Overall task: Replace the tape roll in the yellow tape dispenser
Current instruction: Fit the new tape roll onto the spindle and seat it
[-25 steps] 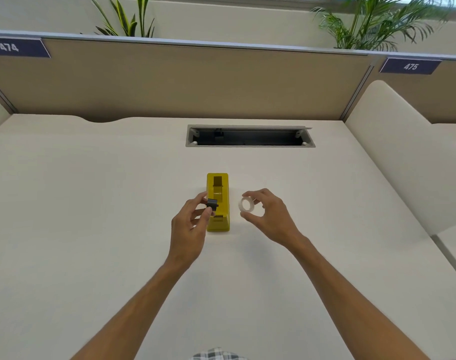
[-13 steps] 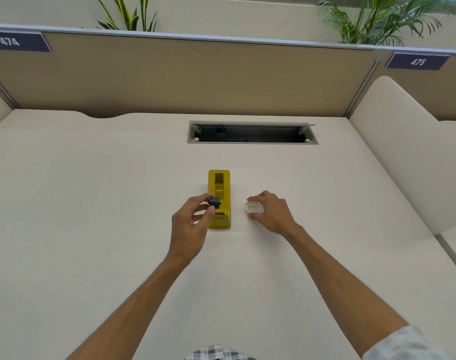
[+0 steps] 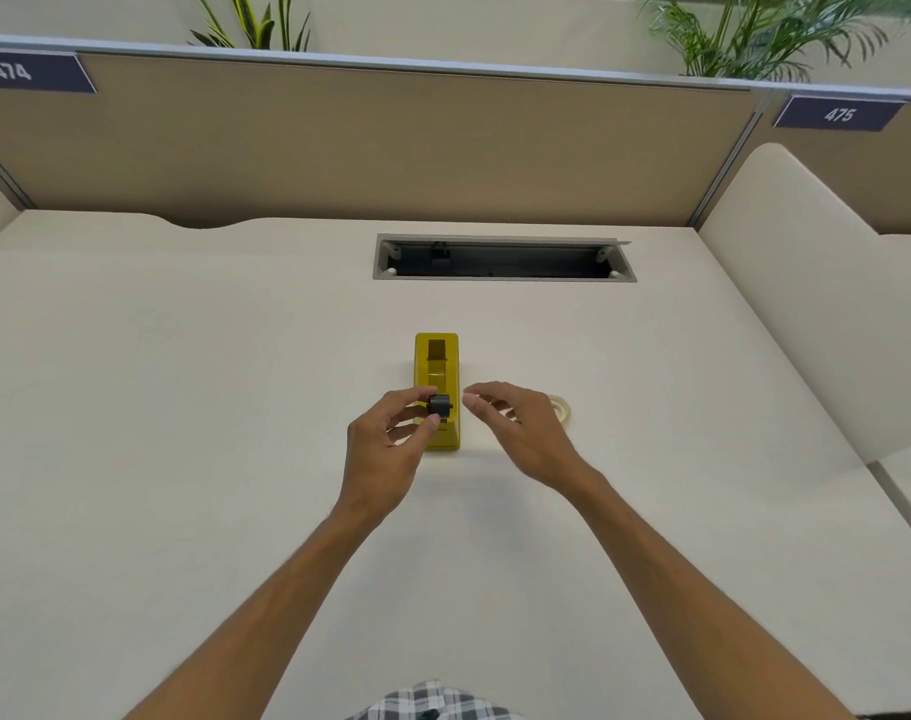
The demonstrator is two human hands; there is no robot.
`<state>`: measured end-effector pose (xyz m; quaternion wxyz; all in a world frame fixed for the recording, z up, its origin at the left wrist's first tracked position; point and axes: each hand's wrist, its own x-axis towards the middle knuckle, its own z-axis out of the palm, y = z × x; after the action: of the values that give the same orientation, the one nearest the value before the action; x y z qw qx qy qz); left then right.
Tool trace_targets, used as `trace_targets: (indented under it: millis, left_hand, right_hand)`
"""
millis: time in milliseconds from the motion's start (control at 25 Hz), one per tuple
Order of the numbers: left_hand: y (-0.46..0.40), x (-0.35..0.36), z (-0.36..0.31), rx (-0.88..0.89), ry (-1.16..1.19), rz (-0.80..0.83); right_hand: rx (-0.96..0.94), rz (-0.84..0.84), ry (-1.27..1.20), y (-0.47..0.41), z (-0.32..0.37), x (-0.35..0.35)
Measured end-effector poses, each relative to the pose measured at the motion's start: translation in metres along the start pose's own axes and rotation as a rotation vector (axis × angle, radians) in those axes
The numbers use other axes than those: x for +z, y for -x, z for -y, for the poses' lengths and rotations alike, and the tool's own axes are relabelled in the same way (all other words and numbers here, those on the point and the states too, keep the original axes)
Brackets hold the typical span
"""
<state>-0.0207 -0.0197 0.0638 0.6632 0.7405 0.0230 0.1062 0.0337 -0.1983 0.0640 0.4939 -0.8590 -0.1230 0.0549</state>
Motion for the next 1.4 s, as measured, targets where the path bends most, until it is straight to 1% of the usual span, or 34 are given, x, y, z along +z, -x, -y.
trace_targets:
  millis: [120,240,320,480,600,800,880,920,1000,1040,1080,1120,1160,1240,1320,1400]
  left_hand:
    - [0.002,0.003,-0.003,0.030,0.003,0.030]
    - [0.004,0.004,-0.006,0.067,-0.003,0.055]
    - [0.003,0.002,-0.008,0.057,0.002,0.049]
    - [-0.002,-0.001,-0.007,-0.033,-0.001,0.008]
    - [-0.003,0.001,-0.006,-0.051,-0.017,0.033]
    - [-0.005,0.001,-0.003,-0.083,0.061,0.066]
    - [-0.005,0.001,-0.004,-0.100,0.072,0.058]
    - [-0.005,0.001,-0.004,-0.108,0.068,0.054]
    - [-0.005,-0.001,-0.005,-0.127,0.058,0.052]
    - [-0.005,-0.001,-0.005,-0.138,0.050,0.053]
    - [-0.005,-0.001,-0.005,-0.145,0.041,0.053]
    - [-0.005,-0.001,-0.006,-0.148,0.033,0.053]
    - [-0.005,-0.001,-0.006,-0.148,0.027,0.053]
    - [-0.003,0.001,-0.008,-0.146,0.014,0.055]
    - [-0.002,0.001,-0.008,-0.140,-0.002,0.059]
    - [-0.003,0.000,-0.009,-0.138,-0.010,0.059]
  right_hand:
    - [0.006,0.054,-0.206,0.009,0.017,0.006]
    - [0.030,0.055,-0.334,0.012,0.025,0.008]
    - [0.039,0.068,-0.388,0.013,0.028,0.008]
    - [0.039,0.072,-0.381,0.014,0.030,0.004]
    - [0.023,0.072,-0.364,0.015,0.031,0.003]
    - [0.025,0.082,-0.353,0.013,0.025,0.000]
    - [0.053,0.021,-0.251,0.011,0.014,-0.004]
    - [0.054,-0.038,-0.123,0.010,0.006,-0.008]
    - [0.035,-0.124,0.291,0.005,-0.014,-0.016]
    - [0.039,-0.124,0.514,0.003,-0.024,-0.021]
    - [0.067,-0.105,0.686,0.000,-0.034,-0.025]
    - [0.114,-0.080,0.798,-0.003,-0.044,-0.029]
    - [0.170,-0.054,0.863,-0.006,-0.051,-0.032]
    - [0.262,-0.003,0.916,-0.010,-0.062,-0.037]
    - [0.279,0.025,0.946,-0.011,-0.070,-0.037]
    - [0.261,0.005,0.949,-0.012,-0.073,-0.037]
